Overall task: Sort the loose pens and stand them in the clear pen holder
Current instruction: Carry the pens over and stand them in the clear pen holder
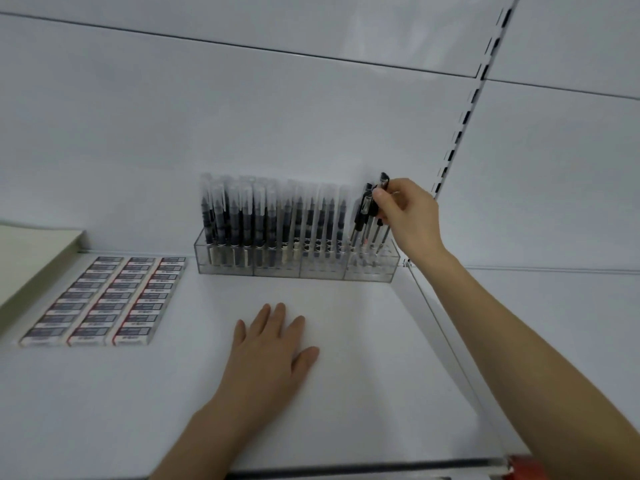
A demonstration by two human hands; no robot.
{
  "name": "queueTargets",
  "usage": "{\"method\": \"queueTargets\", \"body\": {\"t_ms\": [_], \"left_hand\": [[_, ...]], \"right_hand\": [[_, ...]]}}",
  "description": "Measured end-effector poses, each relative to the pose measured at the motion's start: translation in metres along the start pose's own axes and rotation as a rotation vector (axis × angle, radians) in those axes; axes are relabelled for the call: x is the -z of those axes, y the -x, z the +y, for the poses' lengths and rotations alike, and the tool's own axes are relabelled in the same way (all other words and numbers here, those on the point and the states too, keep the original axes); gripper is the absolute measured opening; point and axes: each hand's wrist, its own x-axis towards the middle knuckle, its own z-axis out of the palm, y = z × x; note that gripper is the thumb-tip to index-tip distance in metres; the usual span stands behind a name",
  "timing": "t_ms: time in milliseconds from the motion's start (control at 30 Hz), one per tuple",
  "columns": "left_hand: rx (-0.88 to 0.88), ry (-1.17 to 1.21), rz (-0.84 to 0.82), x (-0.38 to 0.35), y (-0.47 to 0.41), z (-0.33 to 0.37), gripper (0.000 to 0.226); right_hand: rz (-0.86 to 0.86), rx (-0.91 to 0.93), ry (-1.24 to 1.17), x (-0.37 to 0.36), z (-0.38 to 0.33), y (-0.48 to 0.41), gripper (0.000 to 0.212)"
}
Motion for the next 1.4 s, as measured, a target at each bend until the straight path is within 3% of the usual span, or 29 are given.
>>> {"method": "queueTargets", "body": {"t_ms": [200, 433, 500, 700, 867, 1067, 1333, 1400], "left_hand": [[0.0, -0.016, -0.003, 0.0, -0.001, 0.001, 0.101], [0.0, -0.018, -0.029, 0.005, 0.002, 0.001, 0.055], [-0.007, -0.003, -0.032, 0.007, 0.003, 0.001, 0.053], [-0.052, 0.024, -0.053, 0.012, 0.008, -0.001, 0.053], [-0.12, -0.004, -0.078, 0.013, 0.012, -0.002, 0.054], [-0.258, 0.082, 0.002, 0.019, 0.022, 0.028, 0.058], [-0.508, 0.124, -0.014, 0.0, 0.051, 0.143, 0.055], [-0.603, 0.111, 0.045, -0.01, 0.061, 0.184, 0.051]], "right_hand": [[-0.066, -0.057, 0.099, -0.009, 0.018, 0.002, 0.014], [-0.033, -0.089, 0.128, -0.009, 0.018, 0.003, 0.02], [-0.033, -0.109, 0.173, -0.007, 0.02, 0.006, 0.015], [-0.119, -0.135, 0.363, 0.013, 0.03, 0.045, 0.027], [-0.209, -0.281, 0.622, 0.064, 0.038, 0.086, 0.036], [-0.17, -0.448, 0.792, 0.135, 0.049, 0.13, 0.038], [-0.03, -0.496, 0.813, 0.247, 0.053, 0.186, 0.037], [-0.006, -0.51, 0.823, 0.285, 0.057, 0.203, 0.037]]}}
